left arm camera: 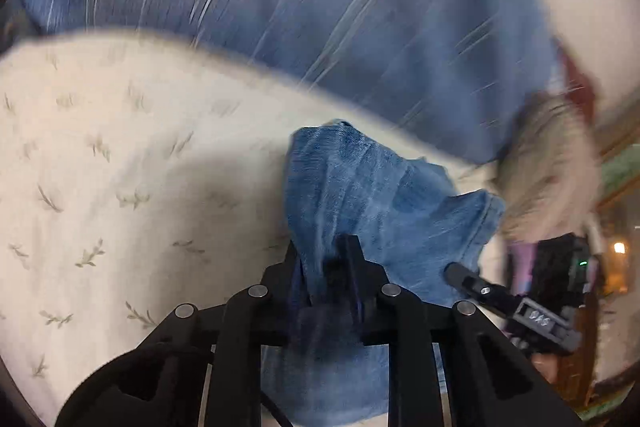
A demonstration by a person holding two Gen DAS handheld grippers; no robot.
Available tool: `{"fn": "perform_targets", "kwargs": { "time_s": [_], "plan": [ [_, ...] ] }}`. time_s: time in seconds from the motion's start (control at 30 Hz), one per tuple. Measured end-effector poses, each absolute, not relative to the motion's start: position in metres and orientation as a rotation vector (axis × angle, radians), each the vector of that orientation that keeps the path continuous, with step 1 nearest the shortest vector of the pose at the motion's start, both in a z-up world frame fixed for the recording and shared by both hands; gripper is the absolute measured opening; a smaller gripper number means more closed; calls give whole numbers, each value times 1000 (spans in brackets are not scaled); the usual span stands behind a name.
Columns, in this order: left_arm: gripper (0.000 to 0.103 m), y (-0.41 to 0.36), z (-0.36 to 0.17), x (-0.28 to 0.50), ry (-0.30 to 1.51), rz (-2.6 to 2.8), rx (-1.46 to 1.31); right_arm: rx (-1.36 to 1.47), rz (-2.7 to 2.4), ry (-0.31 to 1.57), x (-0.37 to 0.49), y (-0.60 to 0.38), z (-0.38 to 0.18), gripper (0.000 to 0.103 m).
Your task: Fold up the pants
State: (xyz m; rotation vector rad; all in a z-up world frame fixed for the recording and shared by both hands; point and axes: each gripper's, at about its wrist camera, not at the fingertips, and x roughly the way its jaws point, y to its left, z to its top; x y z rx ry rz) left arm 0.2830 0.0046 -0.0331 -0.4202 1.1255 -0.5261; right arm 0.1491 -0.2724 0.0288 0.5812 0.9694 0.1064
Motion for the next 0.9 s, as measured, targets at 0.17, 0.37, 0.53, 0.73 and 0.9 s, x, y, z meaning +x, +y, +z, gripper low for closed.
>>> {"fn": "perform_targets", "kwargs": {
  "time_s": [0.17,0.37,0.53,0.73,0.9],
  "plan": [
    [33,-4,-47,299,1144,-486,-392,652,63,1031,164,-283,-1,70],
    [55,16,-24,277,1085,-502,-448,550,-14,910,133,-280,34,78],
    [58,31,-35,250,1133,-503,-484,668,32,828,84,-278,49,81],
    [56,20,-44,223,1162,-486,-445,552,78,899,75,-227,35,57],
    [30,10,-30,210,1114,-471,-383,460,52,945,84,-210,31,21]
  ]
}}
